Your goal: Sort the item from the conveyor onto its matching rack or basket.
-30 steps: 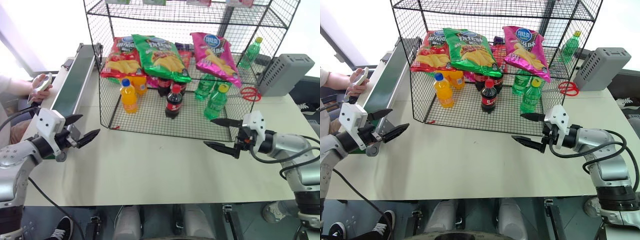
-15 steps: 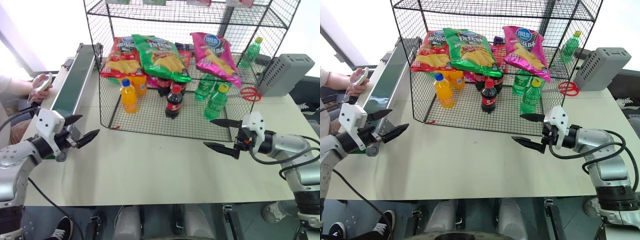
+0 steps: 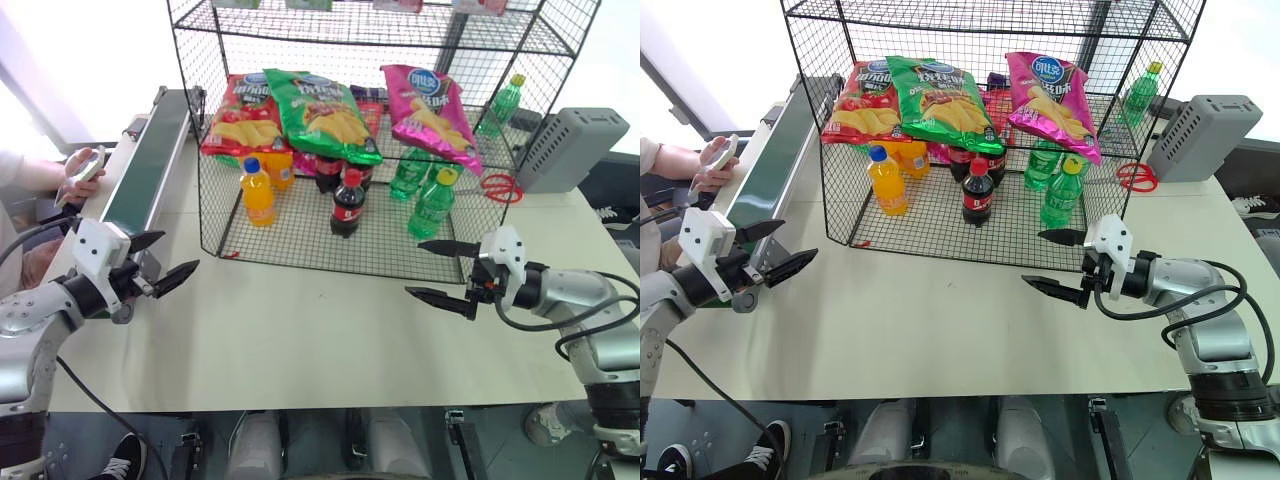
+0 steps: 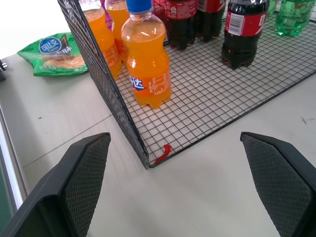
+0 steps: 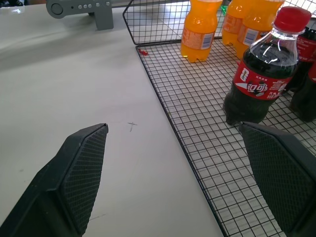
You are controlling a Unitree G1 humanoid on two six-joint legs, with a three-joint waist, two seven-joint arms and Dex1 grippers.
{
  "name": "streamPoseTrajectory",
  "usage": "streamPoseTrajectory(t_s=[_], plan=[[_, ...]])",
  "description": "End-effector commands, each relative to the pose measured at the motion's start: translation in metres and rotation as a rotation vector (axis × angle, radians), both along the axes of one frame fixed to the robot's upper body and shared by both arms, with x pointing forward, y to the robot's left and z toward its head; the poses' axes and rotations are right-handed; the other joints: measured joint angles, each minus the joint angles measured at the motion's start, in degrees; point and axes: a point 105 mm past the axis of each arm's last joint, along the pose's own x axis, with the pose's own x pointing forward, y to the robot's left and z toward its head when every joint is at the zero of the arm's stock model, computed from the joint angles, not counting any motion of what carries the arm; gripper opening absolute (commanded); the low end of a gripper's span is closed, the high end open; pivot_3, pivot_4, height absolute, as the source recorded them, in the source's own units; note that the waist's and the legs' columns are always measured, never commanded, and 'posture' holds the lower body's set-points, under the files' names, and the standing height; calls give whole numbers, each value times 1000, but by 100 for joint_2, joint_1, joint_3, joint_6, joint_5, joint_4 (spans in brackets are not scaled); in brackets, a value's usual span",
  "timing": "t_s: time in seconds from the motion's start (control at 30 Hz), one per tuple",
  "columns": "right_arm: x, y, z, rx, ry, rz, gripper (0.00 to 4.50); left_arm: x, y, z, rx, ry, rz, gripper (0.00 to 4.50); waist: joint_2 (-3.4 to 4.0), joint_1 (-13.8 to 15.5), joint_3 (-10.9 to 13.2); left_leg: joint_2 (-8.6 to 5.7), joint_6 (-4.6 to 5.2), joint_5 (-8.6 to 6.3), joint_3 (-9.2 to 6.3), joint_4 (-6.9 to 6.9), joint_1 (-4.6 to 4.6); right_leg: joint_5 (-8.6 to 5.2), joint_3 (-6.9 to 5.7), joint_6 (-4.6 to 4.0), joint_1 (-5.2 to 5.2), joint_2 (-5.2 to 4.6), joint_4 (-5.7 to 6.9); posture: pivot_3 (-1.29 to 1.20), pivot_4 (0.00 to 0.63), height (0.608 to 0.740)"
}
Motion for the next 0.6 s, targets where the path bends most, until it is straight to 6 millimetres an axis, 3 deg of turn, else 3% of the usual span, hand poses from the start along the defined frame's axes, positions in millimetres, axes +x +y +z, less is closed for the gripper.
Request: streamPoseTrajectory(t_s=[0.03,0.6], plan=[[1,2,9,7,-45,13,4428,0,-4,7,12,-40,-17,4500,0,0,0,0,0,0,0,0,0,0,0,0,0,0,0,0,150,740],[3,2,7,-9,-55,17,4428,0,-6,7,17,-41,-27,4500,0,0,0,0,0,0,0,0,0,0,0,0,0,0,1,0,150,740]])
